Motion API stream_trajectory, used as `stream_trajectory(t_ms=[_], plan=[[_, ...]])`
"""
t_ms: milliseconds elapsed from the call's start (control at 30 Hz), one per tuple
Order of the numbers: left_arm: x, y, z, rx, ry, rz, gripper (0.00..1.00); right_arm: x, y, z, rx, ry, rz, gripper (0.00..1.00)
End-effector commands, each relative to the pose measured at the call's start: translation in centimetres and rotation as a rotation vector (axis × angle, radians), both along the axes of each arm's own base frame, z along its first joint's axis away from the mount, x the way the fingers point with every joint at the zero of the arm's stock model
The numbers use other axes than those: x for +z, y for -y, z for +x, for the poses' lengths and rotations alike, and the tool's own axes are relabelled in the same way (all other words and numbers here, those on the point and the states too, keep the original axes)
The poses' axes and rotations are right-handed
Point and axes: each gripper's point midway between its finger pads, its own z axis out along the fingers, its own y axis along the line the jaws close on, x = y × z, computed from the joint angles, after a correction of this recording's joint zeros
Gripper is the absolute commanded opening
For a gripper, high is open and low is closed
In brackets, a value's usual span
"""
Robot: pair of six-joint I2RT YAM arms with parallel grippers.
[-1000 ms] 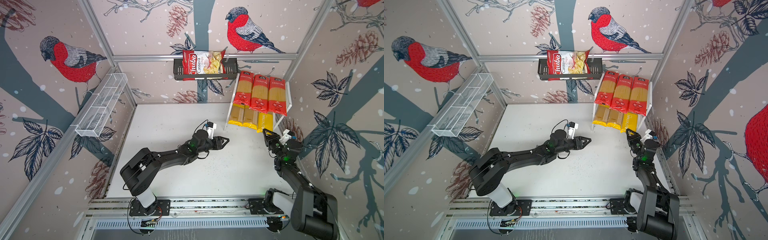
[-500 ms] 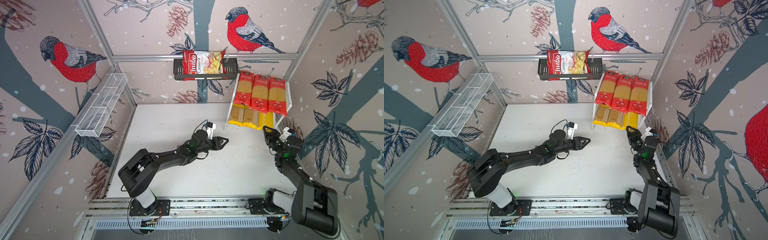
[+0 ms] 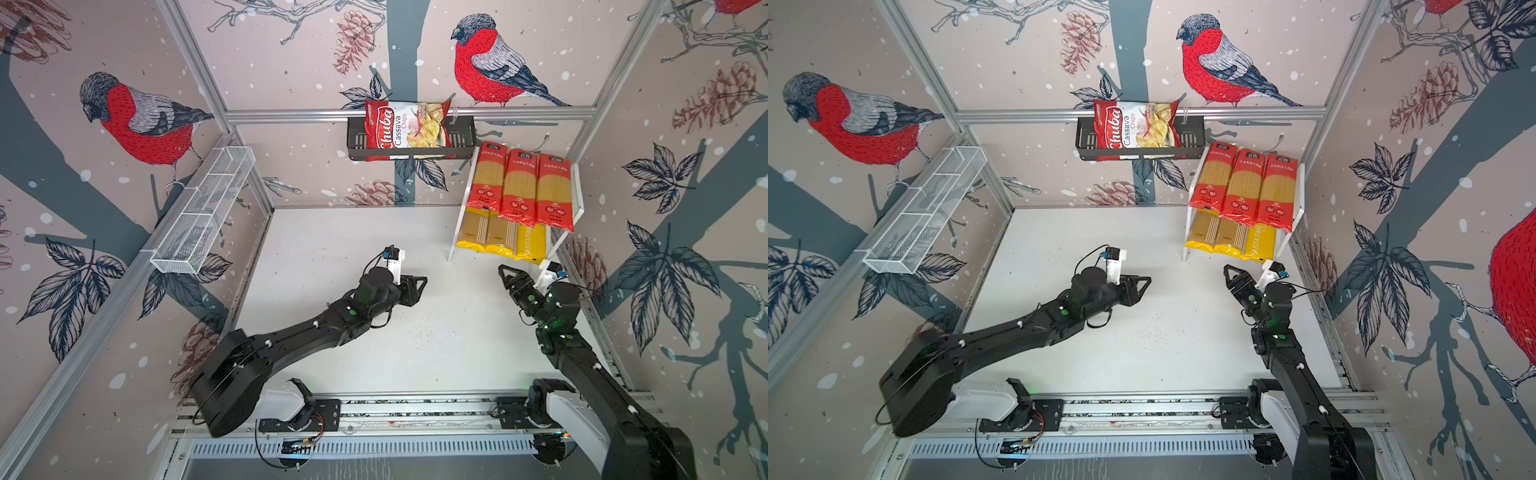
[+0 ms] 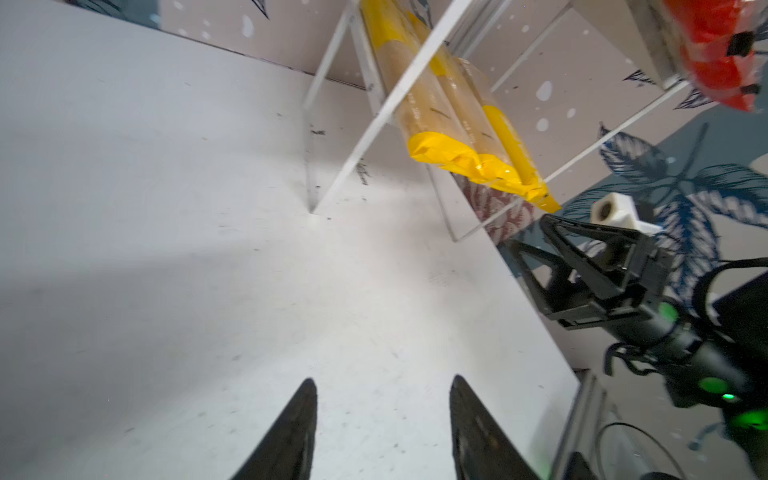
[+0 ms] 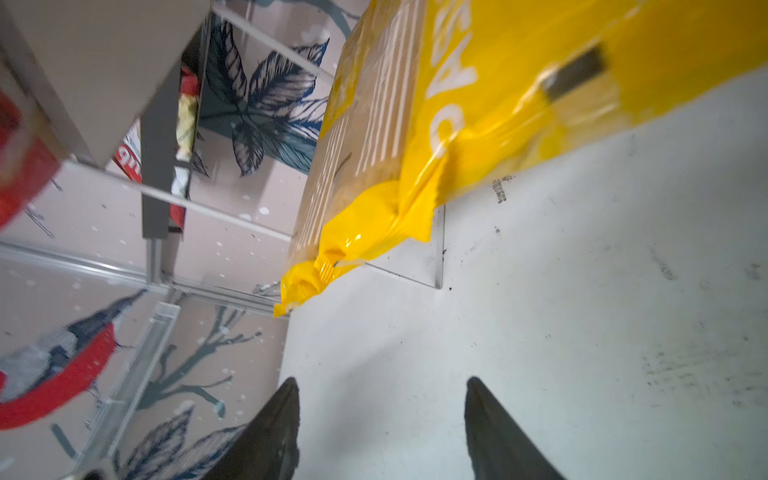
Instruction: Place and organize the pasta boxes and bags onto the shelf
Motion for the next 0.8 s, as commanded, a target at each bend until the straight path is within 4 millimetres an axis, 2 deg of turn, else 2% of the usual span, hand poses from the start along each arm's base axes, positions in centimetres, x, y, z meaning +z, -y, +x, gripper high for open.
stream_trajectory(t_ms=[0,67,200,267,333,500,667,767], plan=[[-1.0,-6.5,1.5,0.248,0.12,0.233,0.54,-0.5,2.4,0.4,-0.133,0.037,-0.214,0.63],[-1.1,-9.2,1.2,0.318,0.2,0.306,0.55,0.1,2.9,0.7,-0.161,0.081,-0.282,0.64],[-0.1,-13.7,0.6,0.461,0.344,0.38,0.59,1.3,3.9,1.6,-0.213,0.148,-0.449,0.68],[0.4,-16.0,0.5,0.537,0.398,0.403,0.62,1.7,4.8,1.8,-0.26,0.147,-0.479,0.69],[0.1,-18.9,0.6,0.636,0.421,0.43,0.64,2.0,6.0,1.8,-0.332,0.155,-0.511,0.69],[-0.7,-24.6,1.2,0.849,0.433,0.507,0.68,1.6,10.0,1.5,-0.533,0.135,-0.637,0.71],[-1.0,-27.7,1.9,0.92,0.451,0.561,0.68,0.0,11.4,1.3,-0.594,0.112,-0.691,0.71],[-2.6,-29.7,2.2,0.949,0.437,0.553,0.68,-0.3,11.6,1.6,-0.615,0.127,-0.711,0.71]])
